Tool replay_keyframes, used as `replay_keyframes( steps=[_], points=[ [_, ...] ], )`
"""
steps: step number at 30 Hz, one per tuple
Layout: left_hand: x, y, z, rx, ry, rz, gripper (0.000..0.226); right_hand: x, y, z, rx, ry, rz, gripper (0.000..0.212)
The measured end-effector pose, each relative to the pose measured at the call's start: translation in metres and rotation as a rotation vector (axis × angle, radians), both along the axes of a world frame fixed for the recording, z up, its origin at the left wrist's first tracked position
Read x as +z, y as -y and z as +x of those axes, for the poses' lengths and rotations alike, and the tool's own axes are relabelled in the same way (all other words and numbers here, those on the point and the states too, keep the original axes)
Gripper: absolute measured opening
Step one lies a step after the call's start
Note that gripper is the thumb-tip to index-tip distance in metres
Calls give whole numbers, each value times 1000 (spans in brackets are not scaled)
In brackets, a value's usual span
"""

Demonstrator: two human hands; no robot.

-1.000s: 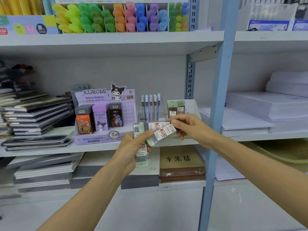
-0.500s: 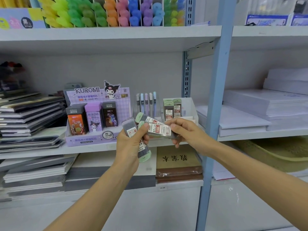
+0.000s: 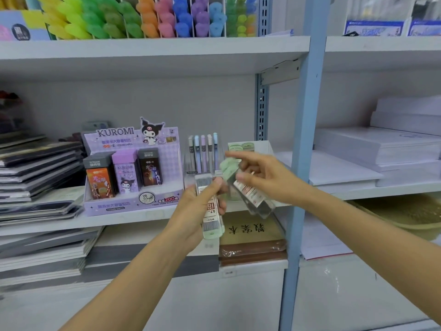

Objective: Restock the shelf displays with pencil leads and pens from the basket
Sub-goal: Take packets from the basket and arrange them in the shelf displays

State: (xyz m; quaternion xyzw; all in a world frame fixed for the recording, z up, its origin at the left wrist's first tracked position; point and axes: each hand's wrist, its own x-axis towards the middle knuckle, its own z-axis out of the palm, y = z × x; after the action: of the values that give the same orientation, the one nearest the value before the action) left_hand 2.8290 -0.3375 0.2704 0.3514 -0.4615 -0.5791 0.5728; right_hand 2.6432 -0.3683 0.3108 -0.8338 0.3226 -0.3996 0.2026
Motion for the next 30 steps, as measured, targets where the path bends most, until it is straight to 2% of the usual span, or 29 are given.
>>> replay_keyframes(
  steps=[2,5,7,11,18,22,26,30],
  points=[
    [4,3,0,-47,-108,65,14,17,8,-12,-44,186,34,42],
    [5,5,1,-49,-154,93,24,46,25,-31,-131,505,-21,31],
    [3,5,2,-56,-109,54,23,56,39,-36,-208,580,-59,27],
    [0,4,3,-74,-69,-6,20,49,62,-23,-316,482,-76,26],
    [-3,3,9,-47,-74,17,19,30,86,-12,-426,394,-48,20],
    [-5,7,13,-36,-63,16,19,33,92,-18,-427,397,-76,14],
    [-7,11,13,-35,-68,14,18,36,98,-19,-418,236,-87,11],
    [-10,13,13,-22,-53,13,17,34,105,-15,-437,211,-78,14]
  ],
)
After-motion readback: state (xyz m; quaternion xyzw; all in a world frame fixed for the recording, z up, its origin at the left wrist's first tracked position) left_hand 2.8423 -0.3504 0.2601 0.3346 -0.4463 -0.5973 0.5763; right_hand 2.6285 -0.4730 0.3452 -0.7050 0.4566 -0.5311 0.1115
